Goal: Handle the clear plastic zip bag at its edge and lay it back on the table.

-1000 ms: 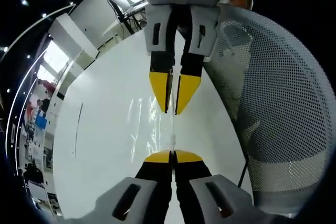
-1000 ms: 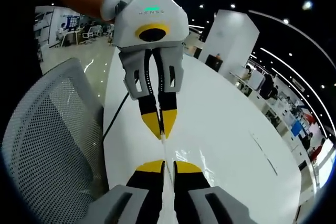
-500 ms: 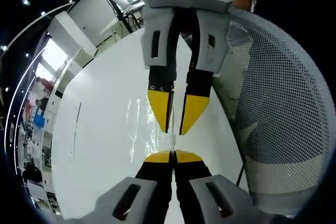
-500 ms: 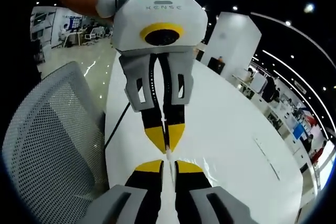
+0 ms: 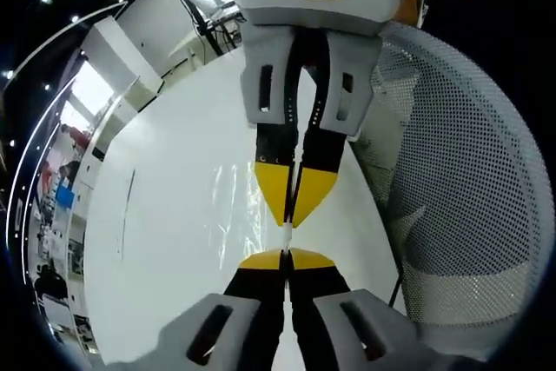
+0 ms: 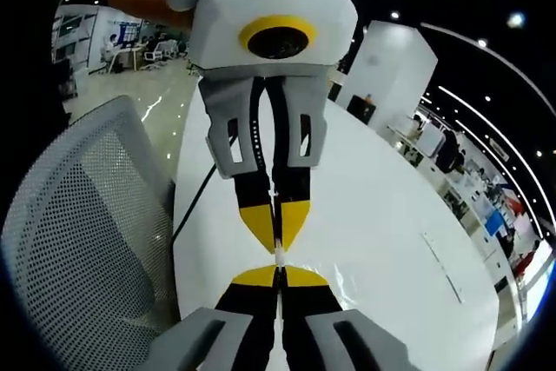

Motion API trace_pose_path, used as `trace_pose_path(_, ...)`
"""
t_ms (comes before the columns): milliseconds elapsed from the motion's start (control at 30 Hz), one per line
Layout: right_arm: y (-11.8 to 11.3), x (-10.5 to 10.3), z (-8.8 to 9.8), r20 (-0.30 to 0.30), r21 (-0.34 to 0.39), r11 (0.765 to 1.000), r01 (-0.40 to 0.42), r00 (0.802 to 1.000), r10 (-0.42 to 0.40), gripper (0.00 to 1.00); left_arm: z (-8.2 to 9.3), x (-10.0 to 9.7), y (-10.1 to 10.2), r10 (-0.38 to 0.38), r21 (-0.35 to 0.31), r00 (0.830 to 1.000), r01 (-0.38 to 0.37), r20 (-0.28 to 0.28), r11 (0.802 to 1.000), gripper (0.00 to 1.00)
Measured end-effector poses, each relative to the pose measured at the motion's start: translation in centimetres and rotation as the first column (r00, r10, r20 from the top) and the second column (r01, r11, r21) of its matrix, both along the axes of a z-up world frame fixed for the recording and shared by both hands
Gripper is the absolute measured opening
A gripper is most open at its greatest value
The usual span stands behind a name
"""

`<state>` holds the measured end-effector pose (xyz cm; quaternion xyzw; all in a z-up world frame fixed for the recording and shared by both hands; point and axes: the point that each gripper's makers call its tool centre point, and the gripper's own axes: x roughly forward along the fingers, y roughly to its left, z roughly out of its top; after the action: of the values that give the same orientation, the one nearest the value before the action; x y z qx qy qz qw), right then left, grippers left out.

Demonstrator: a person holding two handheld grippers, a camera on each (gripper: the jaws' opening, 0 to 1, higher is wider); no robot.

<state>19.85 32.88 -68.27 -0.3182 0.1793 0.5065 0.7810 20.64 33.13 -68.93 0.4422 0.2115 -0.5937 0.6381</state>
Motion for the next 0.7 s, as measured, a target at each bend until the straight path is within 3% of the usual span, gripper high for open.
trace_pose_path(700, -0.05, 0.05, 0.21, 0.009, 0.008, 1.000, -0.001, 1.000, 0.001, 0.00, -0.08, 0.21, 0.07, -0.042, 0.022, 0.998, 0.040, 0.049, 0.999, 0.00)
